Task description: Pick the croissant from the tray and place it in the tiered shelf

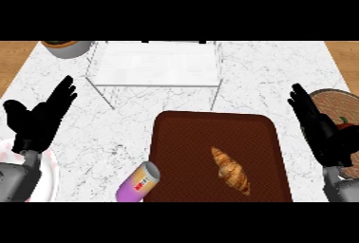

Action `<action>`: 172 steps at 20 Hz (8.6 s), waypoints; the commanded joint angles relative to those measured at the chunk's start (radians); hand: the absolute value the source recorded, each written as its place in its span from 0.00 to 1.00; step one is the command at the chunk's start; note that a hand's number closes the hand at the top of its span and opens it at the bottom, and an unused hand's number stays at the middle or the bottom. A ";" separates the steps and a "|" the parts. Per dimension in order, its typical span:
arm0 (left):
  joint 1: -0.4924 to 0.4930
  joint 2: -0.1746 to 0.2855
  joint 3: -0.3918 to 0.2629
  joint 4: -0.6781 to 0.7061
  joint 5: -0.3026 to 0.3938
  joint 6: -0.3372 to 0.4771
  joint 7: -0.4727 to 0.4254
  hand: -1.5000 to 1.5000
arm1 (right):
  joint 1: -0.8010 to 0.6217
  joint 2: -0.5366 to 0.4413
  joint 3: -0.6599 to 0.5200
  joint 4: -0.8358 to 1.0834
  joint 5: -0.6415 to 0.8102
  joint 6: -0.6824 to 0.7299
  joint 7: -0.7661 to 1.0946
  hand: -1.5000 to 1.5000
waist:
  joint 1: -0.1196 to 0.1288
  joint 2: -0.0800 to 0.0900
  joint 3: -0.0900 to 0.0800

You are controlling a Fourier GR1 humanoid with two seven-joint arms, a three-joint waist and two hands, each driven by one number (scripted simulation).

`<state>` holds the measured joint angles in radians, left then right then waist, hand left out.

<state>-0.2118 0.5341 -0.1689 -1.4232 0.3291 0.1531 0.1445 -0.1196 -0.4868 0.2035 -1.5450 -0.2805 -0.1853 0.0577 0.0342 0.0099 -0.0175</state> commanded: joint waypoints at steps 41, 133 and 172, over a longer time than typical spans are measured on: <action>0.189 -0.207 0.028 0.046 -0.003 0.010 0.120 0.50 | -0.134 -0.059 0.226 -0.295 0.397 0.396 0.504 0.00 | -0.026 -0.011 0.017; 0.101 -0.355 0.221 0.142 -0.207 -0.161 0.137 0.50 | -1.123 0.486 0.520 0.025 0.964 -0.030 1.378 1.00 | 0.007 -0.025 0.013; 0.146 -0.367 0.239 0.076 -0.211 -0.159 0.139 0.50 | -1.561 0.482 -0.024 1.059 0.931 -0.065 0.691 1.00 | -0.001 -0.001 0.016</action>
<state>-0.0661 0.1704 0.0612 -1.3501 0.1156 -0.0075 0.2950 -1.6497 -0.0081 0.2027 -0.5646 0.6341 -0.2324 0.7908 0.0328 0.0091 -0.0017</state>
